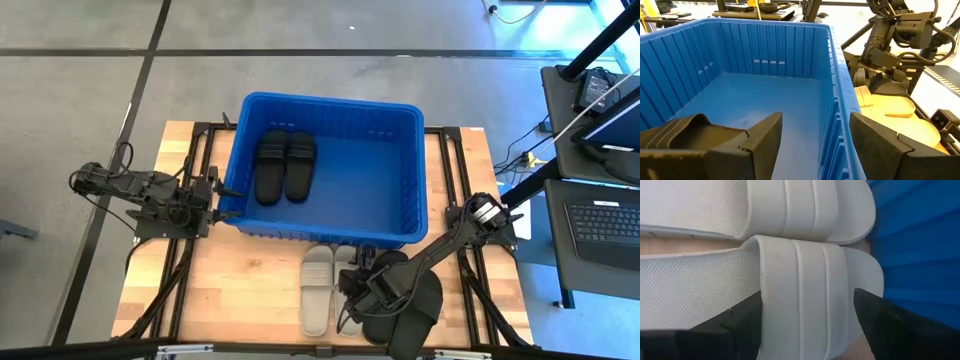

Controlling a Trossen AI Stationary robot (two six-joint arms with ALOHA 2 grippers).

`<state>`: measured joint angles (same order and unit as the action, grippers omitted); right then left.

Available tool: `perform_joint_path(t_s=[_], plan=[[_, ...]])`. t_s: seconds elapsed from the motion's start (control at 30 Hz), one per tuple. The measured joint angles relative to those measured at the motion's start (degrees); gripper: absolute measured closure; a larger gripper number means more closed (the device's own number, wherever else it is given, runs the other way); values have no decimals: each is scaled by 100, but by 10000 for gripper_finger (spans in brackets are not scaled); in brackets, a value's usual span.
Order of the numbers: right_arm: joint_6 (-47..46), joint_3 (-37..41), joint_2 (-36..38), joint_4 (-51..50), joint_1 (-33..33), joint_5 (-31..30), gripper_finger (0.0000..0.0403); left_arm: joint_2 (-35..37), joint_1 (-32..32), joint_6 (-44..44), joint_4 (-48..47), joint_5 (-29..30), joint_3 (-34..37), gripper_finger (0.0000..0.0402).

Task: Pick and place slides into bin
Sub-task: Put the gray slipper into the blue container

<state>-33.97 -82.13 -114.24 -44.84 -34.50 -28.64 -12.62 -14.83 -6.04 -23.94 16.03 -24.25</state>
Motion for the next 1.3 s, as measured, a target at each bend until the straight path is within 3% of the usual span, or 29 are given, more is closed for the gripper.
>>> perform_joint_path(t_s=[0.23,0.67,1.07,1.3], plan=[[217,-7,0,6,7,-2,177,0,0,0,-2,0,0,175],[273,-9,0,85,9,-32,380,0,0,0,-4,0,0,175],[-309,-332,-11,-170,29,155,387,0,1,0,-4,0,0,175],[-339,-1274,-13,-1560,18,257,387,0,0,0,-4,0,0,175]])
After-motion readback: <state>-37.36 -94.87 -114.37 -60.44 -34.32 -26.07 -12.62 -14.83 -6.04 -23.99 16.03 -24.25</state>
